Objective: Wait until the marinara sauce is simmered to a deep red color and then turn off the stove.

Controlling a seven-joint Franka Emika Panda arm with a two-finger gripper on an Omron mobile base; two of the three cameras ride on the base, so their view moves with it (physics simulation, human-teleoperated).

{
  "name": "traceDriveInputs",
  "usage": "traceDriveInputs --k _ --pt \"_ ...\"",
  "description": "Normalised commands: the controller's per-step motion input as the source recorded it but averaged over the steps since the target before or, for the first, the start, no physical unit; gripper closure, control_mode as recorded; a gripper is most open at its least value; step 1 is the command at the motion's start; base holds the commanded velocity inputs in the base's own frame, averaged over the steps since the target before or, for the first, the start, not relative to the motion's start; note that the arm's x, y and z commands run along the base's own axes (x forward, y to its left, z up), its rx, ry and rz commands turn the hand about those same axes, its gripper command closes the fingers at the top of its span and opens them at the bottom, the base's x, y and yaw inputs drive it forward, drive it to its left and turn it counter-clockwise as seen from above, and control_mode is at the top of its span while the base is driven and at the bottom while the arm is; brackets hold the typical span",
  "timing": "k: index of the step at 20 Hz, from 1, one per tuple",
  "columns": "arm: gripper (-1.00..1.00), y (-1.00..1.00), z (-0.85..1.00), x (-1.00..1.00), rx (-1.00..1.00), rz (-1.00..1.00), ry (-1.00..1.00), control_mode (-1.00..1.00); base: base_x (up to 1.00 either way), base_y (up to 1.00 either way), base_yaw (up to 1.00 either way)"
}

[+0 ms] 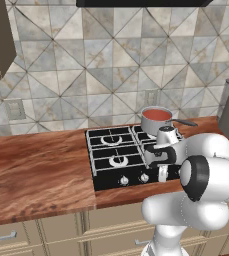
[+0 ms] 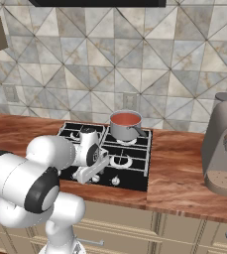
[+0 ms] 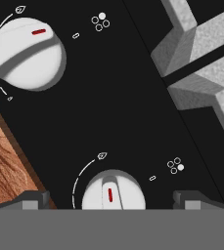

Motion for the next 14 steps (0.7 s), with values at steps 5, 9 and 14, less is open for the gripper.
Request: traceDriveInputs --k 5,9,14 --pt "-1.00 0.00 0.00 0.00 0.00 0.00 0.00 -1.00 0.00 0.00 0.00" --pt "-1.00 0.00 0.00 0.00 0.00 0.00 0.00 -1.00 0.00 0.00 0.00" --pt "-1.00 0.00 0.00 0.00 0.00 0.00 0.00 -1.00 0.00 0.00 0.00"
